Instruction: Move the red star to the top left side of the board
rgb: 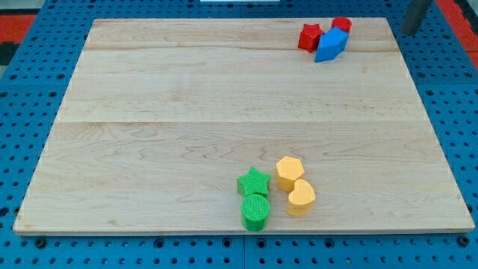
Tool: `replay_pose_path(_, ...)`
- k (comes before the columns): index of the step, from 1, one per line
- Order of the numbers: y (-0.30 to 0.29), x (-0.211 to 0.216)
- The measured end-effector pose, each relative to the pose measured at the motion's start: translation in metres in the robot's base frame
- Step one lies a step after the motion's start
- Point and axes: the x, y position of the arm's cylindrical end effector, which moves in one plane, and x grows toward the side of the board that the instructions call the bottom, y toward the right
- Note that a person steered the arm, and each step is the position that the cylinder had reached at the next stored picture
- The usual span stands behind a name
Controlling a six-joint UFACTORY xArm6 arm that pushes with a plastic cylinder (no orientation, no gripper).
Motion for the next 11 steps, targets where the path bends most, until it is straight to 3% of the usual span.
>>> replay_pose_path(5, -0.164, 0.018)
replay_pose_path(7, -0.27, 0.022)
replay_pose_path(8, -0.284, 0.043)
replay_pose_path(9, -0.351, 0.046)
replay_pose_path(11, -0.446, 0.006)
